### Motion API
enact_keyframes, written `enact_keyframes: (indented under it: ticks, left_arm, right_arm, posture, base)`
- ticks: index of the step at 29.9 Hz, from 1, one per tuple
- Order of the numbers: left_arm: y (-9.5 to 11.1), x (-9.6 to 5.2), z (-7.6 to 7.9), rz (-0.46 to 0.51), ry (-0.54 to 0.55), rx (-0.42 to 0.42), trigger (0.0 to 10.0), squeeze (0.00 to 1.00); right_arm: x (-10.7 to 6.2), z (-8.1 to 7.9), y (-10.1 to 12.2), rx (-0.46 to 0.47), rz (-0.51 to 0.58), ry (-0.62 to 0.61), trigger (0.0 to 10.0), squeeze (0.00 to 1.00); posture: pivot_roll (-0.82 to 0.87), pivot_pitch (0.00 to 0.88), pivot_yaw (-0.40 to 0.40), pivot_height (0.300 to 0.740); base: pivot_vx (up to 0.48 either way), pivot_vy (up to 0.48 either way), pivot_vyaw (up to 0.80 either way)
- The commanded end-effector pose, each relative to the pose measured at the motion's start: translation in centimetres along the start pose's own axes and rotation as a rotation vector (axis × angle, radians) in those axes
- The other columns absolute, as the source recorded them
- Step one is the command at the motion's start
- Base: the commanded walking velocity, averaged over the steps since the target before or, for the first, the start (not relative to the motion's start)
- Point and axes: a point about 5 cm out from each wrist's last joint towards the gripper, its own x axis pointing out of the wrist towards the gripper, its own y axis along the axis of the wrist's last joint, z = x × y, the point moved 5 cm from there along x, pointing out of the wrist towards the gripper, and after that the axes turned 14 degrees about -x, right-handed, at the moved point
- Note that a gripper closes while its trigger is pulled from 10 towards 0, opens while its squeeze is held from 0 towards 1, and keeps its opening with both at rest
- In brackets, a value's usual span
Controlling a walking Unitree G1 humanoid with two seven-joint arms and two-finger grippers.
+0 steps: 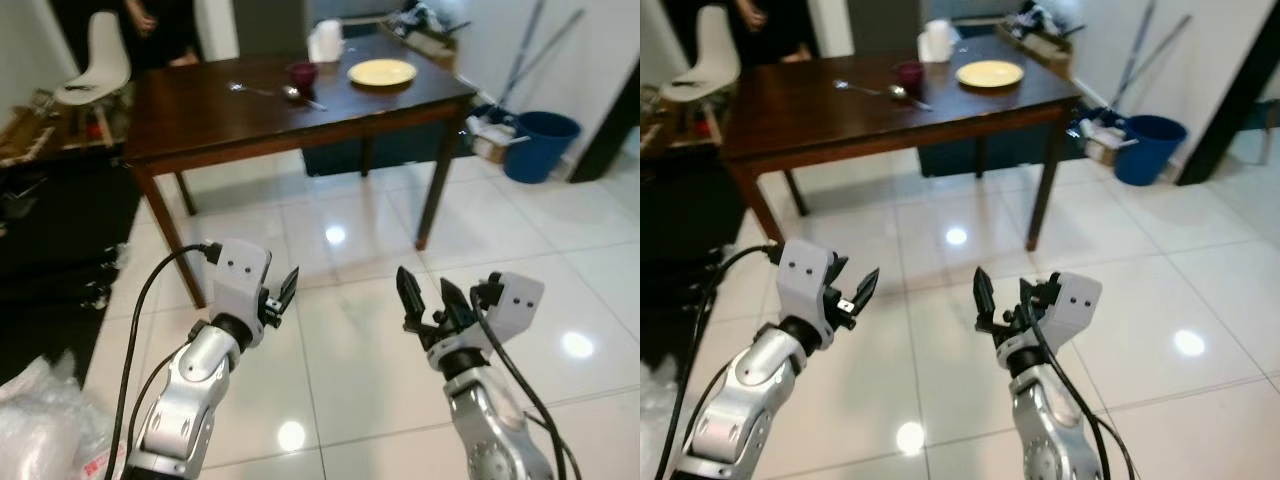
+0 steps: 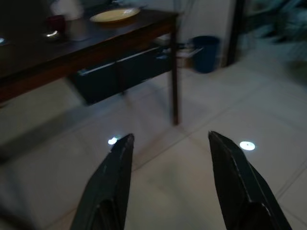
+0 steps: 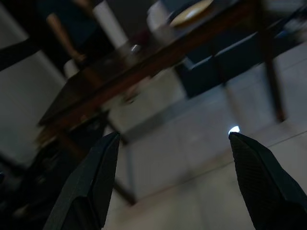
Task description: Setting the table
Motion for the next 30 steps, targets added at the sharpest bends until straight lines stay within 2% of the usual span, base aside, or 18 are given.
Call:
enact_keyframes:
  ticks: [1,17,25,30]
  left_arm:
    - [0.1,-0.2,-0.2,0.003,0.002,-0.007,10.0,0.0]
    - [-0.3,0.0,0.3,-0.006,-0.018,0.002,10.0,0.0]
    - [0.3,0.5,0.8,0.035,-0.041,0.043,10.0,0.0]
    - [0.3,0.5,1.1,0.035,-0.05,0.04,10.0,0.0]
  right_arm:
    - [0.0,-0.4,-0.3,0.008,-0.013,0.01,10.0,0.0]
    - [-0.2,-0.4,-0.3,-0.009,-0.013,0.016,10.0,0.0]
    - [-0.1,-0.9,-0.3,-0.015,-0.009,0.045,10.0,0.0]
    - [-0.1,-1.0,-0.3,-0.016,-0.011,0.047,10.0,0.0]
  posture:
    - [-0.12,0.0,0.123,0.74]
    - [-0.14,0.0,0.128,0.74]
    - [-0.15,0.0,0.135,0.74]
    - [-0.15,0.0,0.135,0.74]
  base:
    - [0.0,0.0,-0.78]
    - [0.0,0.0,-0.74]
    - [0.39,0.0,0.0]
    - [0.48,0.0,0.0]
